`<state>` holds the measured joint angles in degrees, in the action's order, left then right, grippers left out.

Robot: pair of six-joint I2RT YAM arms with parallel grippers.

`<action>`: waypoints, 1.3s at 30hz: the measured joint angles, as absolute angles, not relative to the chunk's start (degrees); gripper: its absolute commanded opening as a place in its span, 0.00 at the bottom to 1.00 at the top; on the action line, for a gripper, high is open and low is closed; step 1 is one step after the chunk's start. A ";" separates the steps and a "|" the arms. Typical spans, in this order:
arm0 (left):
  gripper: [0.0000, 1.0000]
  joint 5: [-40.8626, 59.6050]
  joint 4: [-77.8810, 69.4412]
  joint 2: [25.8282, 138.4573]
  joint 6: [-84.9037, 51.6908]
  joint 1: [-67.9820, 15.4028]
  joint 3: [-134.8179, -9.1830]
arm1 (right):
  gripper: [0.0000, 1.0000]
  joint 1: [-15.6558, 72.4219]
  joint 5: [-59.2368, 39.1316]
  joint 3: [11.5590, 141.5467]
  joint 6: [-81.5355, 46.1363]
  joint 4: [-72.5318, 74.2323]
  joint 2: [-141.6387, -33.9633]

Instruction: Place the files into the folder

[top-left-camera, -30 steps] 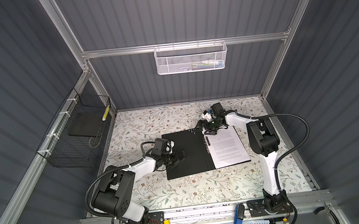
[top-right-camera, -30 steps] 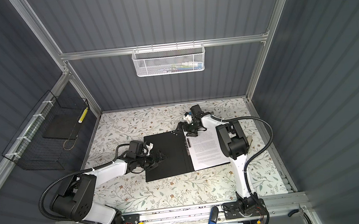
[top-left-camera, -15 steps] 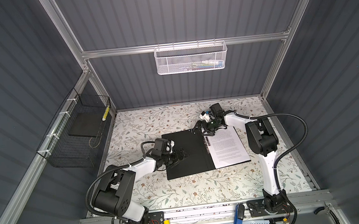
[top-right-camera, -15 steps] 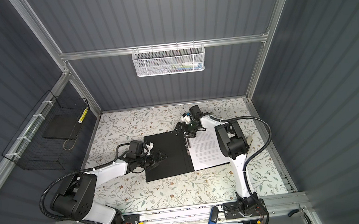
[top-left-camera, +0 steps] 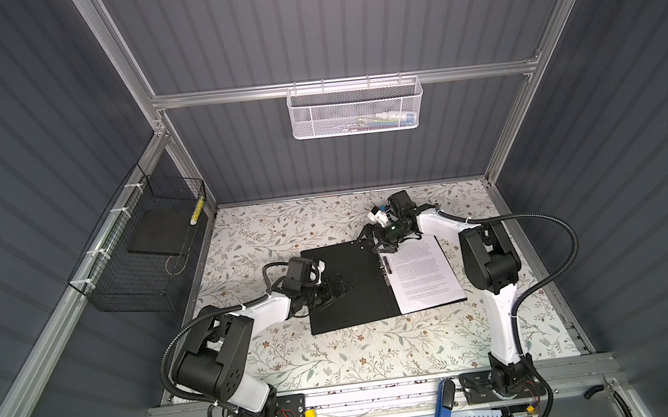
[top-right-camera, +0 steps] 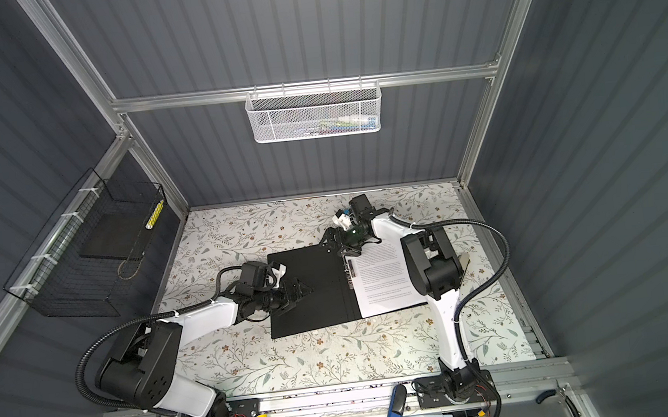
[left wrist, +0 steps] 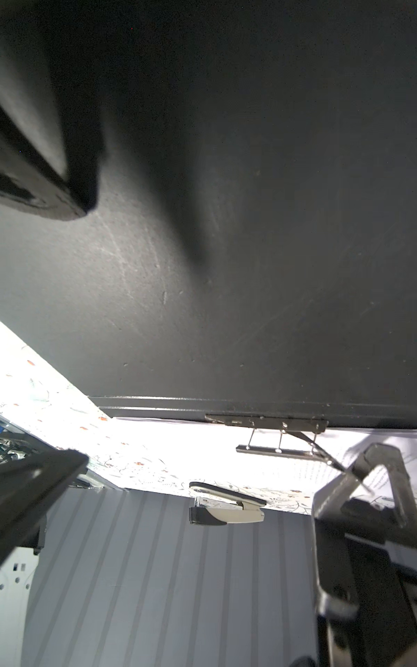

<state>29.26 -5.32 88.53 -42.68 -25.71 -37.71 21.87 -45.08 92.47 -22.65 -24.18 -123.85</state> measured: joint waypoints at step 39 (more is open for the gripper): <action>1.00 23.73 7.57 83.81 -35.59 -25.71 -40.18 | 0.66 23.31 -22.37 52.49 -64.95 -15.62 -83.77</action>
<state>23.73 7.57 83.81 -35.59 -25.71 -40.18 23.31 -22.37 52.49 -64.95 -15.62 -83.77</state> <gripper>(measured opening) 0.997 0.687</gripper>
